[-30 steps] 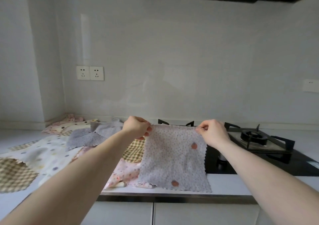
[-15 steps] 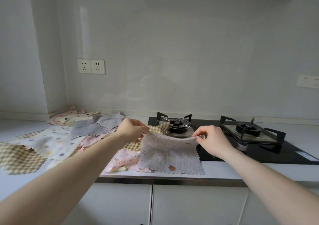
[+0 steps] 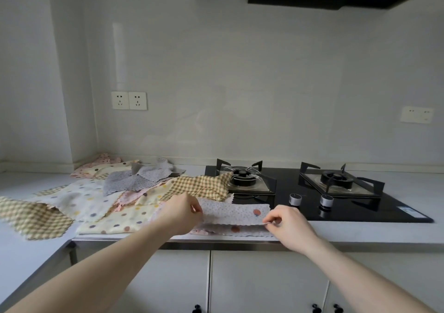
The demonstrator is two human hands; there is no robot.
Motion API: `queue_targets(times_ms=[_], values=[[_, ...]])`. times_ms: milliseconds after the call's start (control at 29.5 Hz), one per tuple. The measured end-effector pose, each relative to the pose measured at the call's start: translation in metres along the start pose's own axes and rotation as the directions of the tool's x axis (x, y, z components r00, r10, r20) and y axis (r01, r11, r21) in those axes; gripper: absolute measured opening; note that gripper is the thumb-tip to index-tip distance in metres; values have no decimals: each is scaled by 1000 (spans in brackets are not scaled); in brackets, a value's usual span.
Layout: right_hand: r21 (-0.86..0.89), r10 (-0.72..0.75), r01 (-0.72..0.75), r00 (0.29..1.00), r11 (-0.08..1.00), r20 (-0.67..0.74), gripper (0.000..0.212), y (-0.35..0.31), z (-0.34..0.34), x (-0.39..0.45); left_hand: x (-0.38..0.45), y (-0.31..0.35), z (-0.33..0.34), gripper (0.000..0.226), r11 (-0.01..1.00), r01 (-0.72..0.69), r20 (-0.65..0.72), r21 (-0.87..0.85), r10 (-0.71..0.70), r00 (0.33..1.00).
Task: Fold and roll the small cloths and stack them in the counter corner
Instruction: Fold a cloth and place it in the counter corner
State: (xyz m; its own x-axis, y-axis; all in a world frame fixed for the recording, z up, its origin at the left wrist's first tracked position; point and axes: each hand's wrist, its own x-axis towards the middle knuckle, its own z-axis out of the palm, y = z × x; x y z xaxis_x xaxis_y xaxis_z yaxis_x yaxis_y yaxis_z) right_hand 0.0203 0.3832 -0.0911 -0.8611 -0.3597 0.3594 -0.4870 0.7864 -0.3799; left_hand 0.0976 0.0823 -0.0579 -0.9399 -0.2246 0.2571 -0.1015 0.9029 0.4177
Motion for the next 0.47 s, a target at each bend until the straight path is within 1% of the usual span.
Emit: queue_targets(times_ms=[102, 169, 203, 271, 305, 406, 440, 474], values=[[-36, 13, -10, 997, 999, 74, 15, 5, 5, -6, -2, -3, 7, 15, 997, -18, 24, 73, 16, 1000], [8, 26, -27, 995, 1000, 94, 13, 8, 7, -7, 0, -5, 10, 14, 996, -11, 56, 93, 6, 998], [27, 33, -36, 995, 999, 94, 17, 9, 7, -6, 2, -7, 10, 15, 997, 4, 62, 79, -9, 998], [90, 45, -50, 997, 995, 57, 27, 10, 8, -3, 9, -9, 10, 20, 999, 44, 30, 12, -44, 999], [127, 55, -57, 998, 990, 21, 27, 10, 8, 0, 12, -10, 10, 22, 998, 59, -1, -24, -59, 998], [215, 124, -95, 984, 972, -129, 19, 13, 11, 14, 21, -10, 12, 19, 993, 76, -109, -87, -85, 990], [234, 153, -112, 975, 966, -164, 14, 14, 12, 18, 24, -12, 15, 23, 991, 80, -132, -110, -95, 987], [242, 183, -137, 967, 960, -180, 8, 15, 16, 23, 27, -14, 19, 33, 988, 89, -146, -129, -108, 983]])
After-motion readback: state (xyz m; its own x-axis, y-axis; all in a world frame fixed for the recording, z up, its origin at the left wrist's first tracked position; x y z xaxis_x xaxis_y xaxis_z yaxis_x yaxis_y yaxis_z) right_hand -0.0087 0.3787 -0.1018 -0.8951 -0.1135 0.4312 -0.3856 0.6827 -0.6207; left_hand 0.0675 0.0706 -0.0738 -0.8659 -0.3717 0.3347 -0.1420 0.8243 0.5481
